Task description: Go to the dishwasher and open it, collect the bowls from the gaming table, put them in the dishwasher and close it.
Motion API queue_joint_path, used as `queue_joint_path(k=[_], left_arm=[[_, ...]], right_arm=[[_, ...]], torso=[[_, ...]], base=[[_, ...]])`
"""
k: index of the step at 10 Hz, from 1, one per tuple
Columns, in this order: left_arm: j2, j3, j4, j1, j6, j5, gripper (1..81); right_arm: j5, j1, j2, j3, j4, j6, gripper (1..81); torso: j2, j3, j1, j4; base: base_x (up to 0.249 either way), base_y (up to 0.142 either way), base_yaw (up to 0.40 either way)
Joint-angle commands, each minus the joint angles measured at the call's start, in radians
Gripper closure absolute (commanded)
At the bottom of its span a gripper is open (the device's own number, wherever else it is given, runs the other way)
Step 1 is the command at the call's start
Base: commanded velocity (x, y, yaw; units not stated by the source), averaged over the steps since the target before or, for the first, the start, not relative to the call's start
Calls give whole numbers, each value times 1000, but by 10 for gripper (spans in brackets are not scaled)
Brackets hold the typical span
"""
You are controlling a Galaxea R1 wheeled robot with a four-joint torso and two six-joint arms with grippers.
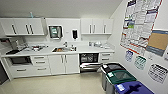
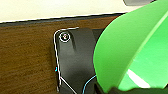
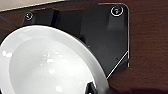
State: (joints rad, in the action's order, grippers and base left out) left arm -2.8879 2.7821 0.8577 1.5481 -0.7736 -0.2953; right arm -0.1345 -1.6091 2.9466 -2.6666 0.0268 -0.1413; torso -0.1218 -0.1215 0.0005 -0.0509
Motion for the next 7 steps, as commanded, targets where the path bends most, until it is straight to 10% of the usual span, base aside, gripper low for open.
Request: queue_joint_path(k=[1,7], left_arm=[[18,7,3,-46,4,22,811],[16,7,4,-47,4,22,811]], right_arm=[[47,39,-5,-1,13,-4,811],[47,37,-5,-1,13,-4,811]], torso=[[0,0,0,0],[0,0,0,0]], base=[[162,0,0],[145,0,0]])
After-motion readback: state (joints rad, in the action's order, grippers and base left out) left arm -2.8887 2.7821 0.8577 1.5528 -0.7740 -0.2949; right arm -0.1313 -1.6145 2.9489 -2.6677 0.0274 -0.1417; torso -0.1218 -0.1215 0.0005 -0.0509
